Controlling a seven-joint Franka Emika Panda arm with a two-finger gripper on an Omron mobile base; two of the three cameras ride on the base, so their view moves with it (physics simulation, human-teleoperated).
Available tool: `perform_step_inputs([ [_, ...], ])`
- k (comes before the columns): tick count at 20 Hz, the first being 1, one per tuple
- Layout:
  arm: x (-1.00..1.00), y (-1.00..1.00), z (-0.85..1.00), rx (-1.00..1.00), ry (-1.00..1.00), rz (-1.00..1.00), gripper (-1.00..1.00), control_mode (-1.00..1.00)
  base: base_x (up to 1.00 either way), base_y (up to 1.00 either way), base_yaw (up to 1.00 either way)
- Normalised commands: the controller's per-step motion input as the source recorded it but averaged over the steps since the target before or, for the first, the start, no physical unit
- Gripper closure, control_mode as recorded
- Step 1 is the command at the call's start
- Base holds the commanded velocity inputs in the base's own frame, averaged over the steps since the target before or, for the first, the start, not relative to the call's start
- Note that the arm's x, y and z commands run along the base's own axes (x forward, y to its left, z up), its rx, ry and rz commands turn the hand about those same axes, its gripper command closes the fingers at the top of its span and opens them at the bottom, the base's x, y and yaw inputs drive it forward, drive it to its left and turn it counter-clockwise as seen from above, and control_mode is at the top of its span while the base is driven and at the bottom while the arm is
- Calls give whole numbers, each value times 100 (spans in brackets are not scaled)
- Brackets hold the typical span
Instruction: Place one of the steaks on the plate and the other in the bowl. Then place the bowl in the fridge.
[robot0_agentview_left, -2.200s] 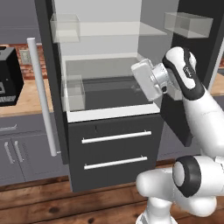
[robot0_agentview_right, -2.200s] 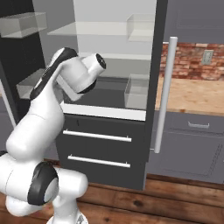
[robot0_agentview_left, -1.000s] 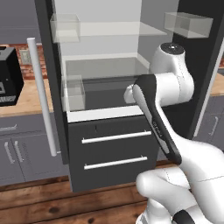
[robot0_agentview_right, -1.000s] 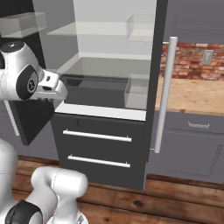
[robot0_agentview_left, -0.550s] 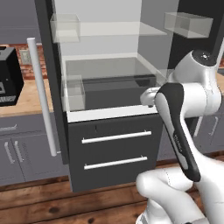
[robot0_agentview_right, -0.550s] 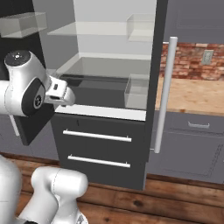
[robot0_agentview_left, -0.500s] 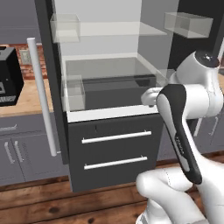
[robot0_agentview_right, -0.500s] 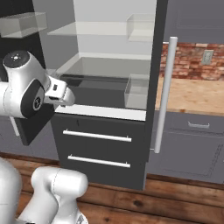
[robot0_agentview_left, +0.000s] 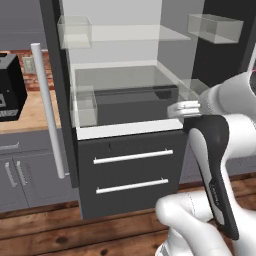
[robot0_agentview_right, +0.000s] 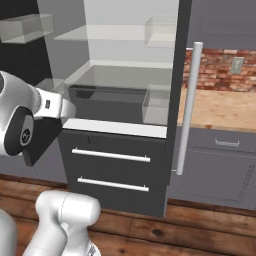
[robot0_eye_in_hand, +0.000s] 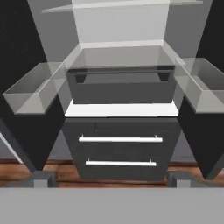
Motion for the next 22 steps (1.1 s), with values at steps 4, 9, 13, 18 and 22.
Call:
perform_step_inputs([
  [4, -6, 0, 7, 0, -5, 0, -100, 100, -8, -52, -3],
  [9, 0, 0, 0, 0, 0, 0, -100, 100, -9, -100, -25],
  [13, 0, 0, 0, 0, 0, 0, -100, 100, 0, -100, -48],
  [18, 0, 0, 0, 0, 0, 0, -100, 100, 2, -56, -85],
  [22, 0, 0, 0, 0, 0, 0, -100, 100, 1, -19, -94],
])
